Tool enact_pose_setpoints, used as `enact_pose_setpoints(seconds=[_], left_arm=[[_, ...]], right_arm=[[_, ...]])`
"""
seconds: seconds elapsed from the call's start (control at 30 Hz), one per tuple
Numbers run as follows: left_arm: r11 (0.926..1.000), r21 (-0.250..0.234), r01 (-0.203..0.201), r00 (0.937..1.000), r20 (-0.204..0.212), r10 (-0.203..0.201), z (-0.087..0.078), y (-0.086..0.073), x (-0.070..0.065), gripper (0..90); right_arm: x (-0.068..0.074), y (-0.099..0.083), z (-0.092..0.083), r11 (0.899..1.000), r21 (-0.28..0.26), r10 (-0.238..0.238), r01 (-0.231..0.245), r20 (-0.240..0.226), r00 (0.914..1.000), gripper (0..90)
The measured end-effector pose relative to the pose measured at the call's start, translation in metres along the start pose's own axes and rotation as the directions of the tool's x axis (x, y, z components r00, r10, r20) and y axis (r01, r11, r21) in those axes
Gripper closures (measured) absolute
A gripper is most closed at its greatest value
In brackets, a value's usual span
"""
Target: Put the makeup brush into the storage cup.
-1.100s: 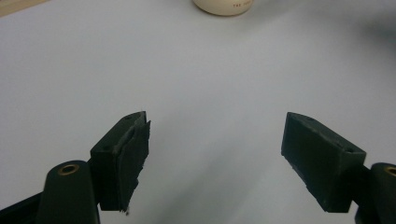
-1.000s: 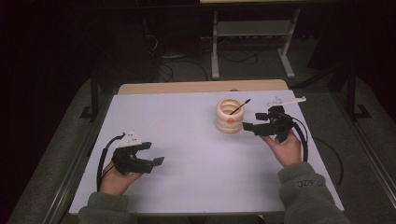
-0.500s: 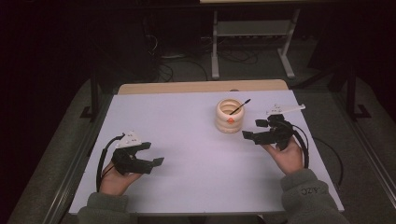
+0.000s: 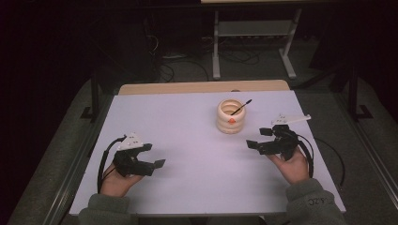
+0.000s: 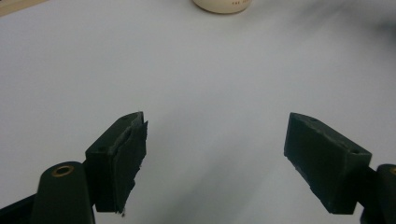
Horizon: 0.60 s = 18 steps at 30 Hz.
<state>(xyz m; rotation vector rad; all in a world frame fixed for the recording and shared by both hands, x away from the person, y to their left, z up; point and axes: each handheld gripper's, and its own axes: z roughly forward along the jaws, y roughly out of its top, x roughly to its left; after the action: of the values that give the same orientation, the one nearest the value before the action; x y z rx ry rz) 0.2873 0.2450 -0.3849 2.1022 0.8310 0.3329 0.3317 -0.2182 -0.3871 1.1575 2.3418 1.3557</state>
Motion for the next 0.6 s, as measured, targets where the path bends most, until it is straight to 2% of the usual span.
enact_pose_setpoints(seconds=[0.3,0.33,0.4,0.6], left_arm=[[1.0000,0.007,-0.004,1.0000,0.003,0.004,0.001,-0.003,-0.001,20.5],[0.9998,0.016,-0.016,0.9999,0.002,0.016,0.001,-0.003,-0.001,20.5],[1.0000,0.006,0.000,1.0000,0.000,0.000,0.002,-0.004,-0.002,20.5],[0.9999,0.012,-0.010,0.9999,-0.002,0.010,0.001,-0.007,-0.002,20.6]], right_arm=[[-0.001,-0.020,-0.004,1.000,0.012,0.021,-0.021,0.001,0.9998,18.0],[-0.001,-0.022,-0.004,0.999,0.020,0.027,-0.027,-0.003,0.9996,17.7],[-0.001,-0.026,-0.005,0.999,0.011,0.030,-0.030,-0.003,0.9995,17.8],[-0.001,-0.036,-0.007,0.999,0.011,0.040,-0.040,-0.003,0.9992,17.8]])
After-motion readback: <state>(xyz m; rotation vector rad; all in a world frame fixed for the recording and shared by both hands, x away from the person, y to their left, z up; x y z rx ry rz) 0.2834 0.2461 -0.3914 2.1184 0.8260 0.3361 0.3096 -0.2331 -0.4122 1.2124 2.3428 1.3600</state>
